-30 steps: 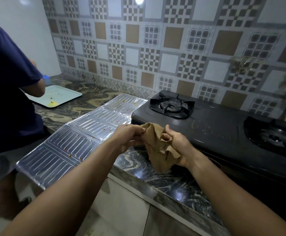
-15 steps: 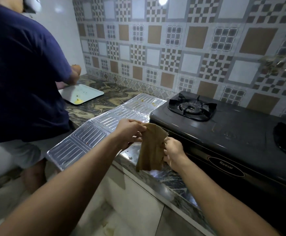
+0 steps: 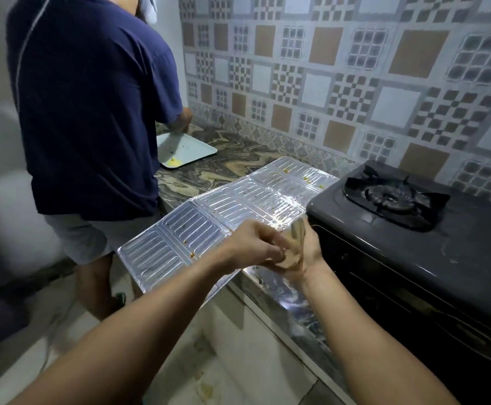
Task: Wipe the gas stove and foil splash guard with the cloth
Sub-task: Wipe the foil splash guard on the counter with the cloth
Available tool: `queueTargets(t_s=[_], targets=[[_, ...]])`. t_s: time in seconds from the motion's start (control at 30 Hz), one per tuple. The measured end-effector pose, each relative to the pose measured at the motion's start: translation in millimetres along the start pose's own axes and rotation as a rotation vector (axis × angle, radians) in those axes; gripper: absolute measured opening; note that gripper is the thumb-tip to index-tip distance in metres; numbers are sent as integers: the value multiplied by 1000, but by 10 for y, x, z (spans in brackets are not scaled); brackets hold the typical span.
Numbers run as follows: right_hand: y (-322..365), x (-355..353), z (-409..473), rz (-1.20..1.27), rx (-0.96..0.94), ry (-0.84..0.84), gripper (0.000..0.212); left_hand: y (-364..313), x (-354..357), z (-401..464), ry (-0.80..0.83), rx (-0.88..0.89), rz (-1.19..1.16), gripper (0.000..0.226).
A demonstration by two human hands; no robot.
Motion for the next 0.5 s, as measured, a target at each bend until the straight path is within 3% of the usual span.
queueTargets(t_s=[0.1,0.17,0.2,0.23,0.27,0.3,0.4,0.5], targets=[[73,92,283,-15,-50,56,71,354,-463,95,-392,-2,-102,20],[137,82,514,-75,-82,-14,85,707,-808,117,-666,-105,-82,20],[159,106,596,-123,-102,-36,79,908,-973,89,-766,-189,-73,19],[166,98,711,-184,-140,-128,53,1141,-1136,57,-850,-296,-57,14],[172,139,769,-269,-164,-187,17,1379,-1280,21,-905,-414,-30,7],[182,155,837,-351,-191,-254,9,1634,-1408,-16,-942,-532,-8,8],[128,266,1109,-670,-291,-317,21,2213,-1577,-140,-1014,-805,-109,48],[14,400,1327,-1083,-471,-349,26,2447,-1482,-251,-979,-786,-478,39]])
Point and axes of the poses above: each hand's wrist, its own z-axis towards the middle knuckle, its own x-axis out of the palm, y = z × x, the point moved 2 cm from there along z, towards the middle knuckle, and after that the axes turned 2 degrees about -z, right-handed, at the moved point
